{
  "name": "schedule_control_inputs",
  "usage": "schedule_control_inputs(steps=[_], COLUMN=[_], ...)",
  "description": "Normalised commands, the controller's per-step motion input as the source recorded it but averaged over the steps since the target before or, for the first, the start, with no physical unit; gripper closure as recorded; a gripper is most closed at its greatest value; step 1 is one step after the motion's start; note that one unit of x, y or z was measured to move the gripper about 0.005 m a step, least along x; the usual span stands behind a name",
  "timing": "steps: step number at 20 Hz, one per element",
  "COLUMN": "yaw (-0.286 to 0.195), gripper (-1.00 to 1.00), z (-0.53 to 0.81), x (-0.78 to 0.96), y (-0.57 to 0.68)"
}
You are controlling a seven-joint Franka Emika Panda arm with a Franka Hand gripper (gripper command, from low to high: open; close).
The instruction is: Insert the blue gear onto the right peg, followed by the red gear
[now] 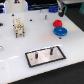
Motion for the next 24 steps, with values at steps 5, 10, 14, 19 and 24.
schedule_control_inputs(steps=[5, 10, 14, 19, 24], yaw=[0.000, 0.000, 0.000, 0.000, 0.000], gripper=[-1.00, -1.00, -1.00, -1.00, -1.00], z=[-0.58, -0.53, -0.47, -0.41, -0.24], x=[-0.25, -0.31, -0.28, -0.33, -0.34], y=[0.09, -0.13, -0.27, -0.21, -0.08])
